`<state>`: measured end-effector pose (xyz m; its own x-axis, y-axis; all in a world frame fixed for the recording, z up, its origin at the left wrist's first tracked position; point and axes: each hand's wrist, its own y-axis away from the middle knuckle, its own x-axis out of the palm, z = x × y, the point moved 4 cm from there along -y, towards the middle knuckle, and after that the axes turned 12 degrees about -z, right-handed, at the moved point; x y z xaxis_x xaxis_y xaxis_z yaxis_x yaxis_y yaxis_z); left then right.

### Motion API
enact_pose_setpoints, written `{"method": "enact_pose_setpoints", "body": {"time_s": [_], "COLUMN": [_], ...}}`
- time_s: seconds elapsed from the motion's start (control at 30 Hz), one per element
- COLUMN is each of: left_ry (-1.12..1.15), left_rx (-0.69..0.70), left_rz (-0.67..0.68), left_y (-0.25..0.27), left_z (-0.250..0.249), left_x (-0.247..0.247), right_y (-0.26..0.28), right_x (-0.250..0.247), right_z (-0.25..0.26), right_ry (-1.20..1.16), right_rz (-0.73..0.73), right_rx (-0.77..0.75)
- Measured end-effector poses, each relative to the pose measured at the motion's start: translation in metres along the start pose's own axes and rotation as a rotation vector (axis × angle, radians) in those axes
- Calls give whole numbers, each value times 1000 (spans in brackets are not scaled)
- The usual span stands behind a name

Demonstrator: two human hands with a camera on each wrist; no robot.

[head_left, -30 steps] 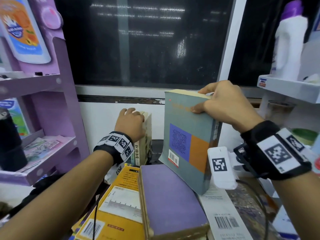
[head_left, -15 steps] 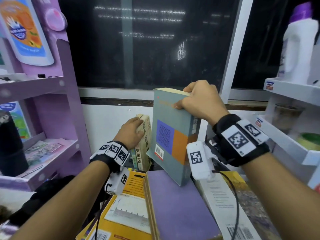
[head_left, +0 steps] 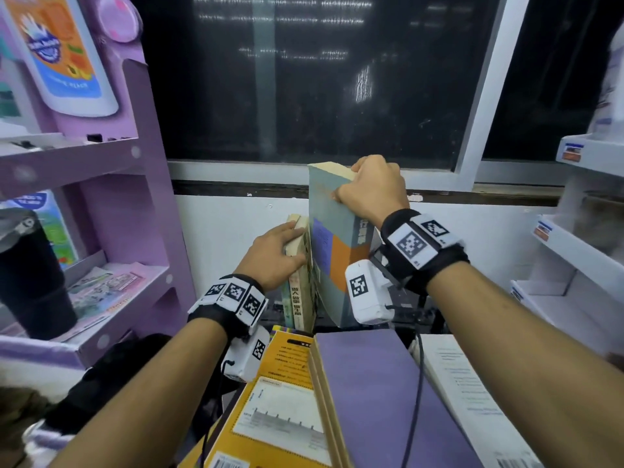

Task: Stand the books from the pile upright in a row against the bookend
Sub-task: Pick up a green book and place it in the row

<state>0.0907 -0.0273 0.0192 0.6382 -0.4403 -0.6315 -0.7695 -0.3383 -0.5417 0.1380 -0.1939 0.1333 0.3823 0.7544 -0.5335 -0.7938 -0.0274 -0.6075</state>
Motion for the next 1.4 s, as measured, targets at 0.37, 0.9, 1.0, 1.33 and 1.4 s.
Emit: {"method": "enact_pose_setpoints", "body": {"time_s": [0.37,0.9,1.0,1.33,1.4], "left_ry": [-106,-65,10,170,195], "left_rx": [90,127,110,49,-10], "left_rz": [199,166,128,132,165], "left_y": [-3,-4,-3,8,11], "left_z": [8,10,11,13,17], "left_x": [1,1,1,1,3], "right_y": [13,33,35,41,42], "right_x": [57,89,93,94,94], "right_z": [-9,-21,-27,-21,-19], "right_ry": [7,-48,-44,-120,-131], "right_rz": [11,95,111,224,257], "right_rx": [54,125,123,89,84]}}
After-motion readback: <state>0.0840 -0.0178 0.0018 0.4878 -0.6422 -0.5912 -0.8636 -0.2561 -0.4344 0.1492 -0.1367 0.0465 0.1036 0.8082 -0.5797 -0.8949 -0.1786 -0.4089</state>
